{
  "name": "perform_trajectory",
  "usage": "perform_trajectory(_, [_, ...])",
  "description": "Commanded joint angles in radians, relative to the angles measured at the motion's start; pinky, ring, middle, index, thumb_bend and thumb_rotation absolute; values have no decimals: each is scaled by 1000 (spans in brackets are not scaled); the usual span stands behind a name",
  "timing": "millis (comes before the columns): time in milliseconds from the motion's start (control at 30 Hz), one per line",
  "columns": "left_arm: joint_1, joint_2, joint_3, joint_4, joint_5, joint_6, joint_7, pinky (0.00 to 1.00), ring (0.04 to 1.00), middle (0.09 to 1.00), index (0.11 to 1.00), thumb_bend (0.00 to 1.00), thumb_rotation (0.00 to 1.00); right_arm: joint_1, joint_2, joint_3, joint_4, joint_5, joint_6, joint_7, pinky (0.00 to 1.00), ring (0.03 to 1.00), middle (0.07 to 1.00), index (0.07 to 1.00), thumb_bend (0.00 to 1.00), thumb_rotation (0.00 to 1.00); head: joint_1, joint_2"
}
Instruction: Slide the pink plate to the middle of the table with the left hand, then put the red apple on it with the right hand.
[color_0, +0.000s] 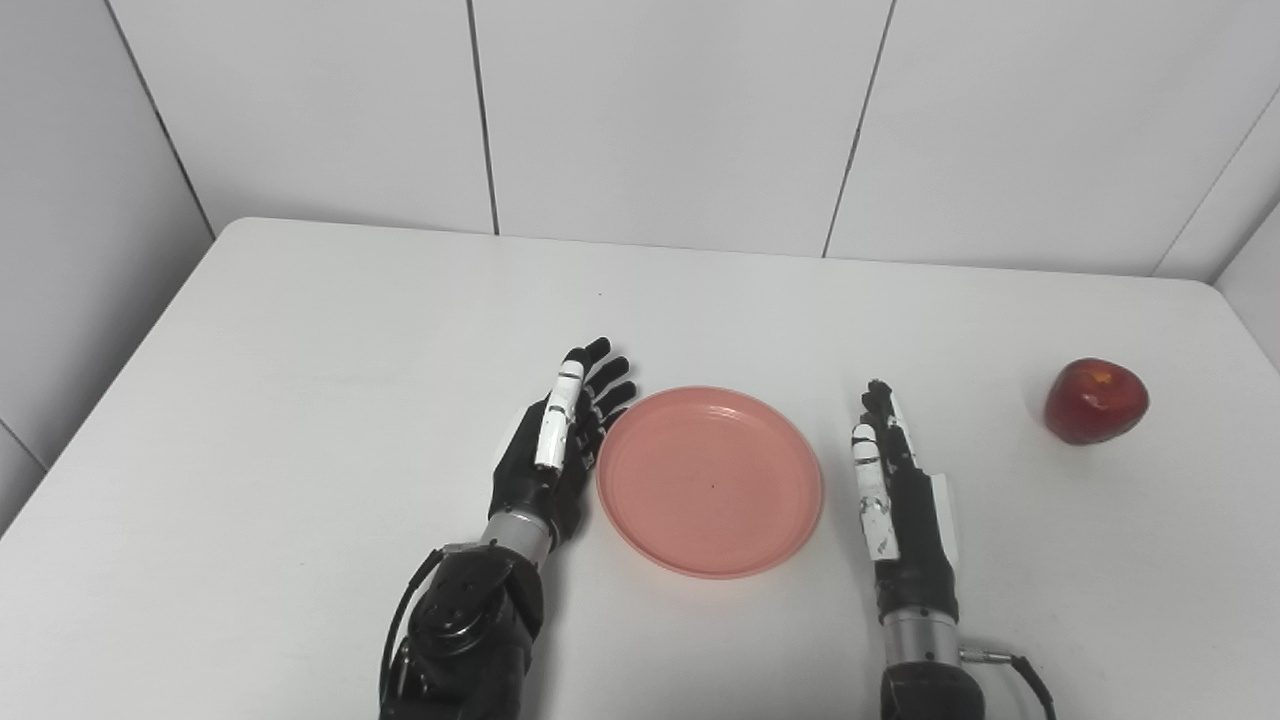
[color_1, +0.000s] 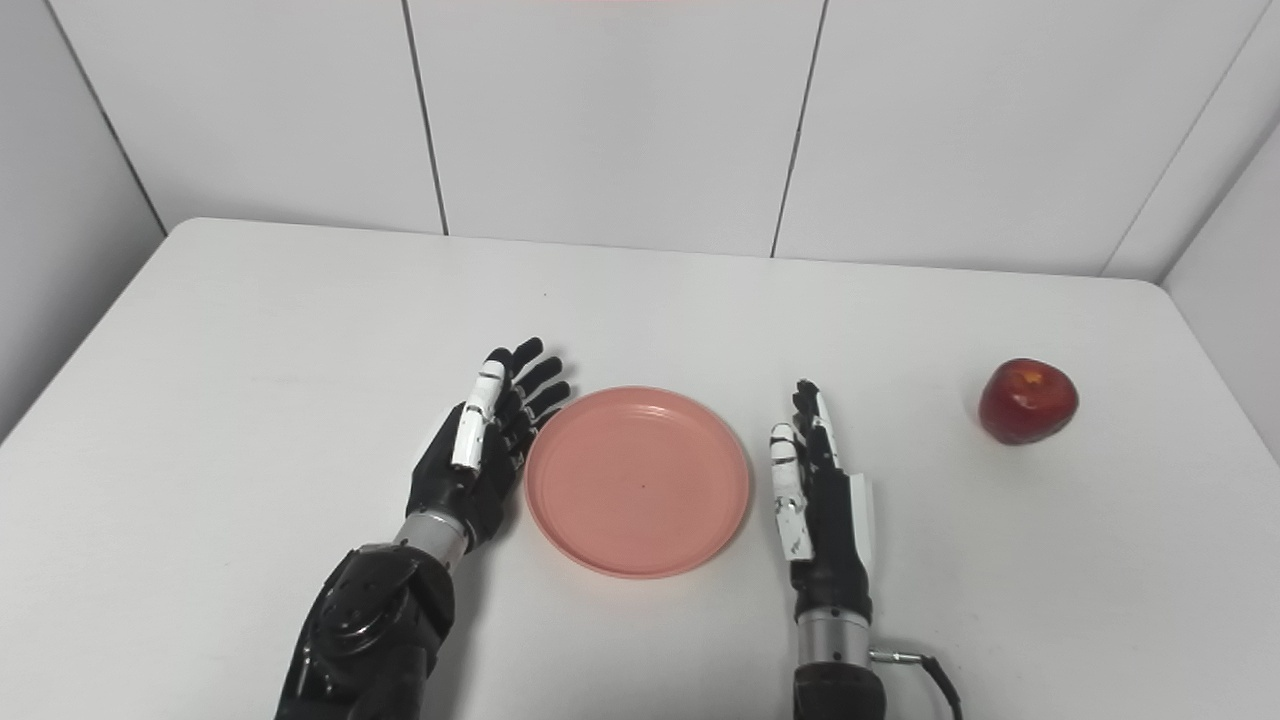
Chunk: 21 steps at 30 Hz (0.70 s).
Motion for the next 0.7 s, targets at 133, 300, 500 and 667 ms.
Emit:
perform_trajectory(133, [-30,32,-8,-19,34,-60,-24,908,905,915,901,368,1000,-31,18,15,-4,-24,3,-21,912,943,941,941,242,1000,-56,8])
perform_trajectory(300, [-30,50,9,-4,16,-87,-43,920,910,918,901,376,1000,-39,27,17,15,-21,-7,-28,905,942,941,937,252,1000,-94,7])
perform_trajectory(500, [-27,60,27,8,7,-99,-65,914,909,919,904,376,1000,-43,37,13,29,-15,-10,-29,908,953,949,939,249,1000,-125,2])
perform_trajectory(667, [-25,60,38,24,6,-118,-75,924,917,925,908,367,1000,-41,36,10,28,-10,-9,-27,899,952,948,940,240,1000,-127,-4])
